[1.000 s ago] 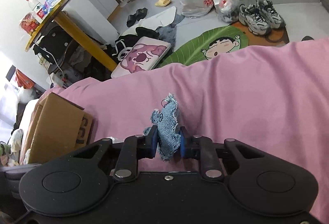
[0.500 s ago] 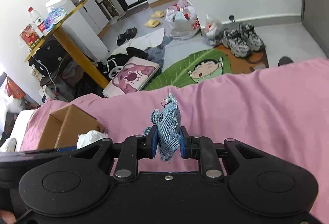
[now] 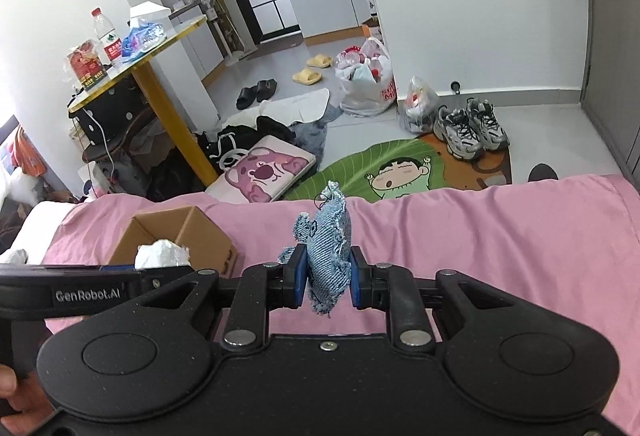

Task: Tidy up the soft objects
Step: 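Carry the tissue wad with the left tool over the box while the right tool carries the denim plush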

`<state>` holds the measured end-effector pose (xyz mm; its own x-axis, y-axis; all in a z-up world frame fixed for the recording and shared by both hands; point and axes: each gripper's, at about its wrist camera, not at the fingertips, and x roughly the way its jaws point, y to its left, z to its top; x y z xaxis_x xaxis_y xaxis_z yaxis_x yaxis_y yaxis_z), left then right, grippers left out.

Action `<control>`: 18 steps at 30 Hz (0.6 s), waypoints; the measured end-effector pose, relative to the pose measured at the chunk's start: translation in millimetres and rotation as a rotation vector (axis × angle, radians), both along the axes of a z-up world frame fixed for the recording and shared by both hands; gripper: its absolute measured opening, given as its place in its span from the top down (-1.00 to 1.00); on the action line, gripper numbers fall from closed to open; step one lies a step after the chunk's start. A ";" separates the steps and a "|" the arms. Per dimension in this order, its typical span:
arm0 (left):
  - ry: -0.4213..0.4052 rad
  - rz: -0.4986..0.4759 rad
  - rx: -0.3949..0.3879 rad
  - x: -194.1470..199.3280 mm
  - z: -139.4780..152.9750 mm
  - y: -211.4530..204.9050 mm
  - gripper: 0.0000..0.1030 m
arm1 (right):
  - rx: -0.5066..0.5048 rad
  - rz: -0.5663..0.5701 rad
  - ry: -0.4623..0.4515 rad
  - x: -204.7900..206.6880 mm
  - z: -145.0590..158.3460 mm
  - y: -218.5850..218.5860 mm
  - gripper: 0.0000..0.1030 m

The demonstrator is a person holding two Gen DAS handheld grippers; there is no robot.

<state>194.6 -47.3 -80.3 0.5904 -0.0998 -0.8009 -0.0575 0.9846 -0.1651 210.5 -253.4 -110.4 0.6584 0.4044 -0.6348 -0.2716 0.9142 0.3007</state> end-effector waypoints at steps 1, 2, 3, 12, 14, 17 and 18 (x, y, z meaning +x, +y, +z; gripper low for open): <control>-0.004 -0.001 -0.002 -2.4 2.4 2.9 0.14 | -0.003 0.000 -0.005 -2.7 1.5 2.1 0.59; -0.011 0.002 -0.003 -5.1 5.0 6.3 0.14 | -0.006 0.001 -0.010 -6.0 3.4 4.2 0.59; -0.020 0.004 -0.004 -7.7 7.8 9.3 0.14 | -0.010 0.002 -0.016 -9.6 5.9 6.8 0.59; -0.057 -0.007 -0.019 -24.0 22.8 31.9 0.14 | -0.040 -0.012 -0.058 -30.7 21.2 26.4 0.59; -0.064 -0.010 -0.019 -27.3 24.1 36.3 0.14 | -0.051 -0.014 -0.063 -34.8 23.4 30.9 0.59; -0.070 -0.009 -0.025 -31.0 24.5 43.3 0.14 | -0.059 -0.022 -0.072 -41.3 25.3 34.8 0.59; -0.070 -0.009 -0.030 -32.5 24.2 47.0 0.14 | -0.061 -0.028 -0.078 -43.3 26.3 36.1 0.59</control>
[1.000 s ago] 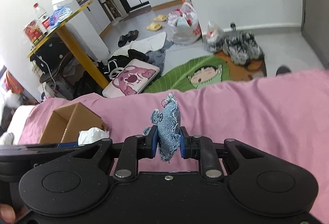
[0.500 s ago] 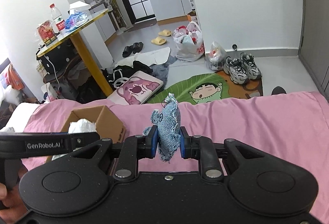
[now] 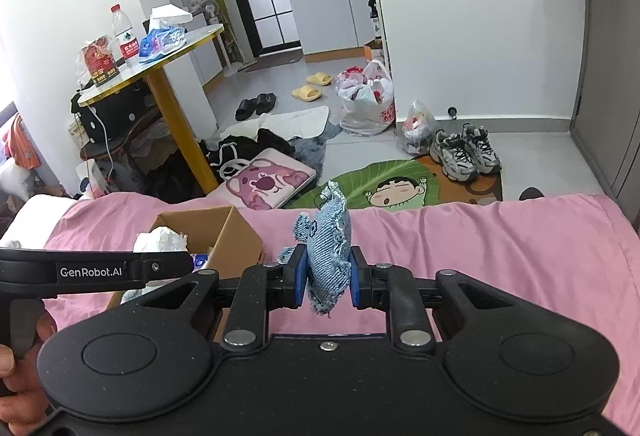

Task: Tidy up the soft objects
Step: 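Carry the tissue wad with the left tool over the box while the right tool carries the denim plush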

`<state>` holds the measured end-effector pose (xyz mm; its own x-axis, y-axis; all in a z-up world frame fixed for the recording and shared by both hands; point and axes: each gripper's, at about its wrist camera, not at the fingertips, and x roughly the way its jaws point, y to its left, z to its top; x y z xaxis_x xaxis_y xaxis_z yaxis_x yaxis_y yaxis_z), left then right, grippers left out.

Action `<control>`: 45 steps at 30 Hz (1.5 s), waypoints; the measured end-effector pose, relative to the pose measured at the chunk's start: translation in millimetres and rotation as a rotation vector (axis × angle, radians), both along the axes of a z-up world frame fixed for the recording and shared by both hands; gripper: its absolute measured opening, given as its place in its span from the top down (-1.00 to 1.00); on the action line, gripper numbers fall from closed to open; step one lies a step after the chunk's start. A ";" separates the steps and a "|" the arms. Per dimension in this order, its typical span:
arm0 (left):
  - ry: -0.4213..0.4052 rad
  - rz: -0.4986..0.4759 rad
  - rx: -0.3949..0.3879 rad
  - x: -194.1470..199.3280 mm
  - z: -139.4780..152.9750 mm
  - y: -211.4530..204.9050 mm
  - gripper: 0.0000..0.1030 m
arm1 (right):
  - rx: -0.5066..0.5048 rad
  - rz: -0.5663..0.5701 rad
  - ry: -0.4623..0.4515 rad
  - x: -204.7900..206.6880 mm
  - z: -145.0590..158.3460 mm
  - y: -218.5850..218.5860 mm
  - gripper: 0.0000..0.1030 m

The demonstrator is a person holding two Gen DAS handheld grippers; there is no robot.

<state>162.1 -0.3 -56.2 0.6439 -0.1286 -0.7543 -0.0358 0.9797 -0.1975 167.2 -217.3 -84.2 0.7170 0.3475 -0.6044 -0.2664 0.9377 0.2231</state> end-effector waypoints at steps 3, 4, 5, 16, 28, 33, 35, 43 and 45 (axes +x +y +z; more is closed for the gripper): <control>-0.003 -0.003 -0.011 -2.2 -0.3 8.4 0.14 | -0.007 -0.005 -0.006 -4.0 2.0 4.3 0.59; -0.005 -0.004 -0.013 -3.0 -0.2 11.6 0.14 | -0.008 -0.005 -0.007 -5.2 2.3 5.3 0.59; -0.007 -0.006 -0.015 -3.8 -0.1 14.6 0.14 | -0.010 -0.004 -0.009 -6.6 3.1 7.5 0.59; -0.010 0.015 -0.052 -12.0 -9.3 49.5 0.14 | -0.052 -0.003 -0.026 -17.0 4.6 31.6 0.59; 0.039 0.046 -0.110 -7.6 -39.0 77.2 0.14 | -0.097 0.050 -0.005 -15.7 -3.5 70.1 0.59; 0.066 0.047 -0.142 -4.1 -52.7 84.0 0.14 | -0.114 0.069 0.010 -13.3 -9.0 86.5 0.59; 0.087 0.047 -0.162 -1.8 -59.0 87.4 0.14 | -0.118 0.076 0.017 -11.5 -11.2 92.0 0.59; 0.176 0.047 -0.245 2.6 -84.0 101.1 0.11 | -0.132 0.098 0.050 -6.0 -22.3 109.9 0.59; 0.194 0.052 -0.271 4.1 -85.8 104.5 0.11 | -0.134 0.101 0.051 -6.1 -22.1 113.1 0.59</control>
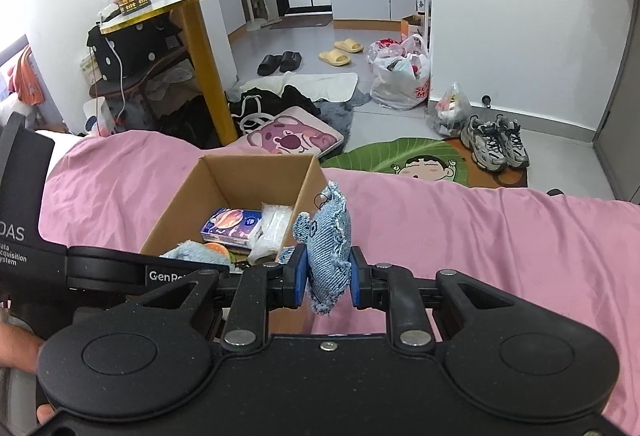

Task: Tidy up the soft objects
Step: 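Carry the tissue wad with the left tool over the box while the right tool carries the denim plush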

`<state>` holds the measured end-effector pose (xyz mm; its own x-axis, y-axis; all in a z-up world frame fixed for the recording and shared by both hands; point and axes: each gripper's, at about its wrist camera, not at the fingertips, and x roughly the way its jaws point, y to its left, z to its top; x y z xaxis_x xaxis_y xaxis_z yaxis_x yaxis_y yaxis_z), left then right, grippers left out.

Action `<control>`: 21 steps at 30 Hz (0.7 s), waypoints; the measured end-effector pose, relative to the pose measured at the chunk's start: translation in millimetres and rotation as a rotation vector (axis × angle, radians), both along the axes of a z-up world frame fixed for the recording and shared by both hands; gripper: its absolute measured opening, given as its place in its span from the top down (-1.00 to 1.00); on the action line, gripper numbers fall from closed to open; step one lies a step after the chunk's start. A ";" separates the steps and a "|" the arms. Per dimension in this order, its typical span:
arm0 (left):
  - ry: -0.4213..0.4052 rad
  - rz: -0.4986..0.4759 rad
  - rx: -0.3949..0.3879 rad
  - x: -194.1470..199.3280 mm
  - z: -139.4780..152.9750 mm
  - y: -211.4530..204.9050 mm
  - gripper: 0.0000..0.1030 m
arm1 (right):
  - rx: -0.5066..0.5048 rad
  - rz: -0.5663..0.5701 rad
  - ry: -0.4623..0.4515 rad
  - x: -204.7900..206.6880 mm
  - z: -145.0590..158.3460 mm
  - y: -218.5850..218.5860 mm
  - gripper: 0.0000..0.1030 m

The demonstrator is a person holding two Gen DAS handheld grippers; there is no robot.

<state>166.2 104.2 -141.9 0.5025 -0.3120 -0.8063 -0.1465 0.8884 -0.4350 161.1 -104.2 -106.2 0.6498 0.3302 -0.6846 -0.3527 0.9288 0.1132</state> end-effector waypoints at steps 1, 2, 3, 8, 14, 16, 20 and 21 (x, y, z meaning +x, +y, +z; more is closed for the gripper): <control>0.004 0.003 -0.008 0.8 -0.4 1.3 0.10 | -0.001 0.003 0.000 0.2 0.6 1.6 0.59; 0.004 0.005 -0.013 0.5 -0.1 2.4 0.08 | -0.001 0.006 0.000 0.3 1.5 3.0 0.59; 0.004 0.006 -0.016 1.1 0.3 2.2 0.05 | 0.000 0.008 0.000 1.2 1.9 4.0 0.59; -0.010 0.034 -0.048 -2.2 5.5 11.9 0.02 | 0.010 0.016 0.001 4.0 3.8 10.3 0.59; -0.039 0.081 -0.051 -9.9 14.9 22.9 0.02 | 0.010 0.035 0.005 6.9 3.5 24.6 0.59; -0.048 0.095 -0.055 -11.1 18.0 27.3 0.02 | 0.009 0.045 0.006 8.5 3.2 31.2 0.59; -0.071 0.140 0.013 -13.0 25.8 34.3 -0.06 | 0.009 0.062 0.016 12.0 1.2 43.0 0.58; -0.076 0.152 0.017 -12.7 26.8 36.6 -0.08 | 0.010 0.065 0.020 12.9 0.4 45.9 0.58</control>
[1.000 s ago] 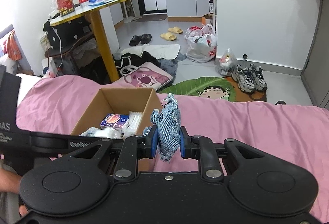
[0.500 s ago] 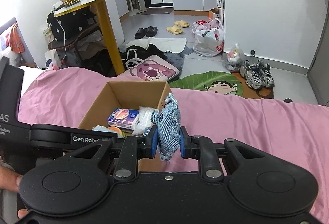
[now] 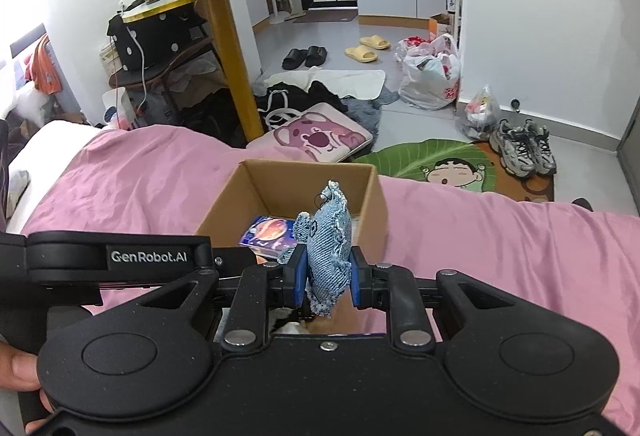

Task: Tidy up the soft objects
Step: 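Carry the tissue wad with the left tool over the box while the right tool carries the denim plush, then release the tissue wad into the box with the left tool while the right tool drops the denim plush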

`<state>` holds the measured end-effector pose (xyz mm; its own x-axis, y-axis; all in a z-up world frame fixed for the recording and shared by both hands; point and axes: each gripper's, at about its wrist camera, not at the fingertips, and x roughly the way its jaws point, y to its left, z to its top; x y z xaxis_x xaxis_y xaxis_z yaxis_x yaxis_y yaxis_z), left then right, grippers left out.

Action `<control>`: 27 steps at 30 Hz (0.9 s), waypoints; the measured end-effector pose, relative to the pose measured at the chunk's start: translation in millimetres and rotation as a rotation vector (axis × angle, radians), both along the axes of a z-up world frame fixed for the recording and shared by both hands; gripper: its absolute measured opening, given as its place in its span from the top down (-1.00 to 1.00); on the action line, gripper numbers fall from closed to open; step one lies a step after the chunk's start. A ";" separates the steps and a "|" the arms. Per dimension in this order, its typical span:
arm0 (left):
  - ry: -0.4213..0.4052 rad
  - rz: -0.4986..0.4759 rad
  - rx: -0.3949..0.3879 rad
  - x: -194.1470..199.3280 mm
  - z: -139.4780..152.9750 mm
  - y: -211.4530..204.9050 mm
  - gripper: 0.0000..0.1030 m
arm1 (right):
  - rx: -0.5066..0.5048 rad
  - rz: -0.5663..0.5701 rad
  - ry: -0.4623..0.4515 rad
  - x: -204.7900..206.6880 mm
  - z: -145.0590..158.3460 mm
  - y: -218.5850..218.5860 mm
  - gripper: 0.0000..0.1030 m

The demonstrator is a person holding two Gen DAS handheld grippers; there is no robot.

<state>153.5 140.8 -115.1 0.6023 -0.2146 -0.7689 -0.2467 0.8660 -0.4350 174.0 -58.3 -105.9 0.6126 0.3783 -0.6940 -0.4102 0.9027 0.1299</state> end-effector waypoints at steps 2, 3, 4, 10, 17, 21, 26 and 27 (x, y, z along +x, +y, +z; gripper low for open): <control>-0.001 0.018 -0.011 -0.8 0.3 6.3 -0.09 | 0.001 0.007 0.008 1.2 -2.2 5.0 0.58; 0.003 0.026 -0.012 -0.8 0.0 8.6 -0.09 | 0.002 0.011 0.012 1.5 -3.6 7.7 0.58; 0.007 0.034 -0.011 -0.2 -0.3 10.5 -0.09 | 0.000 0.017 0.016 1.7 -5.4 10.6 0.58; 0.017 0.051 -0.023 2.2 -4.8 17.8 -0.09 | -0.021 0.029 0.047 2.5 -17.5 21.4 0.55; 0.030 0.061 -0.032 3.6 -8.8 23.6 -0.09 | -0.012 0.024 0.071 4.3 -24.6 23.6 0.39; 0.040 0.065 -0.032 6.5 -12.5 25.2 -0.09 | 0.007 0.008 0.067 3.2 -24.3 17.5 0.19; 0.047 0.063 -0.022 7.7 -14.4 23.9 -0.09 | 0.019 -0.002 0.065 2.0 -21.0 10.5 0.18; 0.048 0.065 -0.018 8.3 -14.7 23.6 -0.09 | 0.027 -0.005 0.068 1.4 -20.0 7.8 0.18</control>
<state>161.8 164.4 -129.8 0.5778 -0.1905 -0.7936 -0.3228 0.8398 -0.4366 175.4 -50.5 -125.9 0.5663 0.3941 -0.7239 -0.3948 0.9007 0.1815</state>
